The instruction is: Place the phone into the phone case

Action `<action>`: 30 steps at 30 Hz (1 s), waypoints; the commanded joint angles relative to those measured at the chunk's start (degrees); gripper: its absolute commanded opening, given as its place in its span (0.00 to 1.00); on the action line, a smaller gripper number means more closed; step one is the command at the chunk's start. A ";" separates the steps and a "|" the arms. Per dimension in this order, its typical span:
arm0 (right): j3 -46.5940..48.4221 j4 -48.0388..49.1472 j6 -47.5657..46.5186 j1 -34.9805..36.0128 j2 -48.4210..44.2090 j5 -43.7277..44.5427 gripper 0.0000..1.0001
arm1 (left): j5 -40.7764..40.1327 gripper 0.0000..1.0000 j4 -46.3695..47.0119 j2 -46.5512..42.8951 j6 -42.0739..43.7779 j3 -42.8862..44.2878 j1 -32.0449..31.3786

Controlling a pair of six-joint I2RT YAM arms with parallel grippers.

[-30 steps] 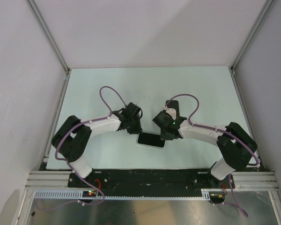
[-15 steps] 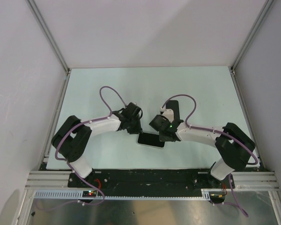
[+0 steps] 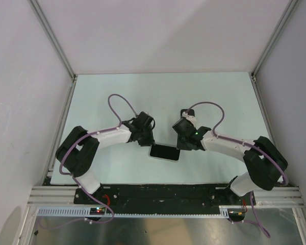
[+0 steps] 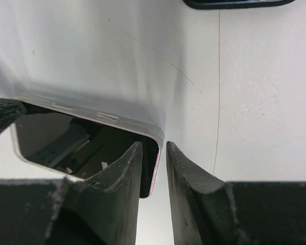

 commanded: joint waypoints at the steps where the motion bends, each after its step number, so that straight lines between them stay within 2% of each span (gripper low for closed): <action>1: -0.03 -0.55 -0.62 -0.72 -5.85 -1.60 0.31 | 0.59 0.34 -1.34 -3.80 0.50 -0.88 0.45; 5: -2.22 -1.07 1.37 0.08 -8.66 -1.90 0.29 | 0.73 0.42 -1.32 -7.39 1.30 -1.87 0.76; 10: -5.05 -0.49 3.68 1.77 -10.77 -3.17 0.26 | 1.30 0.43 -1.23 -9.70 0.92 -4.96 0.82; 30: -8.61 2.48 7.08 4.84 -8.59 -4.05 0.24 | 4.41 0.34 1.73 -7.38 1.71 -6.03 -0.56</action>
